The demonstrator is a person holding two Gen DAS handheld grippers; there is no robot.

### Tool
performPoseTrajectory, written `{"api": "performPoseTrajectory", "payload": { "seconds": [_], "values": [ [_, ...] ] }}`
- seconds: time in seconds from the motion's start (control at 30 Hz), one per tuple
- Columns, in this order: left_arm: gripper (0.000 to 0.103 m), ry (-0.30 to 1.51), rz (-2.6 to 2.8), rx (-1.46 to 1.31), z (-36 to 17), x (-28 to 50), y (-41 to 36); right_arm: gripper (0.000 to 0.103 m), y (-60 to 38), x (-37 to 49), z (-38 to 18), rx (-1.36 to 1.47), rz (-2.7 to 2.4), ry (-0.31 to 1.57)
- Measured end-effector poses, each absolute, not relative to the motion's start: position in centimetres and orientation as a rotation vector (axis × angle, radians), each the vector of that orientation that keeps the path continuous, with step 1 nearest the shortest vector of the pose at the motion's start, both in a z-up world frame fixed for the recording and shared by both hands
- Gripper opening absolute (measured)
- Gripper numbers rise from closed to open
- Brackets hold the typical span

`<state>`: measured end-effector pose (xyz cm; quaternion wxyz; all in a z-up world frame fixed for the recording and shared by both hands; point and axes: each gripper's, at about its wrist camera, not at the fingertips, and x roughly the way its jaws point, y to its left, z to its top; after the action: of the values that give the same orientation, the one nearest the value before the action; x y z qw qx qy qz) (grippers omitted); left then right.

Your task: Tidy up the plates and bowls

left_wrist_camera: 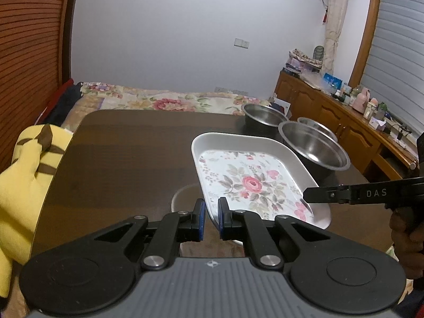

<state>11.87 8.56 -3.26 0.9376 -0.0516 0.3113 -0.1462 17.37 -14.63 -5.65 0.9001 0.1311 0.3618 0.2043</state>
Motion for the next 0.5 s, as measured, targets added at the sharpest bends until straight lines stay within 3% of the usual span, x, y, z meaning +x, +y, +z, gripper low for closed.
{"api": "performPoseTrajectory", "payload": {
  "seconds": [0.5],
  "values": [
    [0.011,0.638,-0.265,-0.104,-5.4,9.3,8.7,0.009,-13.9,15.0,-7.0,0.235,0.418,0.693]
  ]
}}
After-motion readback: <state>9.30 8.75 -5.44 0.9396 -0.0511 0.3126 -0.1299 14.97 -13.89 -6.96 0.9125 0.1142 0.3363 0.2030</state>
